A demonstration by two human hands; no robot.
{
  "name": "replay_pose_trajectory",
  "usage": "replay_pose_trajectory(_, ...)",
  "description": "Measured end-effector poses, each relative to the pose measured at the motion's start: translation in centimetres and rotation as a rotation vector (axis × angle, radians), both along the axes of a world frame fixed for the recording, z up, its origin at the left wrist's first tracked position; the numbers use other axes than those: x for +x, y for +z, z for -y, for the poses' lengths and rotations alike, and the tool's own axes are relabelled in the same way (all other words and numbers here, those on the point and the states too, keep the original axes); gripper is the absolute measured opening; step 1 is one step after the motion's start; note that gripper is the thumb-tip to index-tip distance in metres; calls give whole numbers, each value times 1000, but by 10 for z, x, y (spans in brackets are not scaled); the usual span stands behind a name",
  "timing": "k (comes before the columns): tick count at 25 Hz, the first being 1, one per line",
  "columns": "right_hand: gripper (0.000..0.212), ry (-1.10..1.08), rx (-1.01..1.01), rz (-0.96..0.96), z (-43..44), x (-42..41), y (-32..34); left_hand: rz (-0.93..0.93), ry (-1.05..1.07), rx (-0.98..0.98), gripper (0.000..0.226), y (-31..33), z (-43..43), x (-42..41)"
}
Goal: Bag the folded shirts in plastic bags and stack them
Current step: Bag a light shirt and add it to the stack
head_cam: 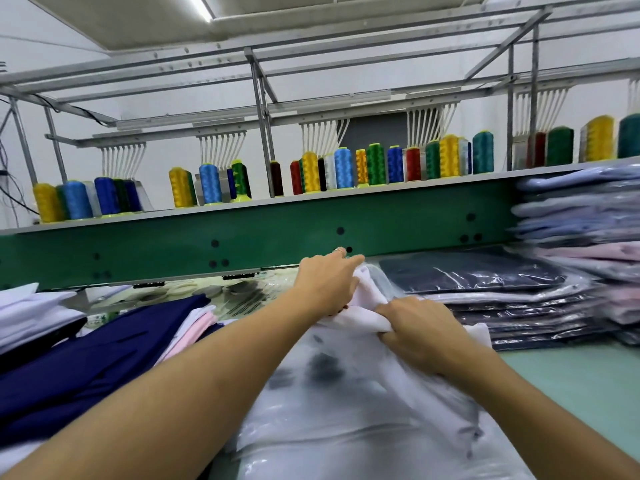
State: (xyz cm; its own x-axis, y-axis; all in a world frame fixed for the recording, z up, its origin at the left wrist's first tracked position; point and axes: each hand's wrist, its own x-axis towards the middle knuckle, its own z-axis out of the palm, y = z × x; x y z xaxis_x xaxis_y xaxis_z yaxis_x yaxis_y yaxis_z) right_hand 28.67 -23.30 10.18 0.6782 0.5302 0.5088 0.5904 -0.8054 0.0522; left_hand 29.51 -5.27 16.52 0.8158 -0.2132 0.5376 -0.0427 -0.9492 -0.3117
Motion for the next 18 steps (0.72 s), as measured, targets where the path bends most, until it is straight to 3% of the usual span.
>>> replay_pose_trajectory(3,22,36,15,-8,-12,-5,-3,-27,-57,15,14,1,9,2)
replay_pose_trajectory(6,28,3,127,-98,-15,-3,-4,-42,-209,57,10,-4,24,-3)
replay_pose_trajectory(10,15,-24,282,-242,-9,1,-4,-20,-353,182,10,-11,25,-13)
replay_pose_trajectory(14,11,0,380,-340,-7,-1,-3,111,-90,-3,31,-7,-2,-12)
replay_pose_trajectory(18,13,2,438,-349,-8,-3,-3,-103,226,-354,40,5,-31,-15)
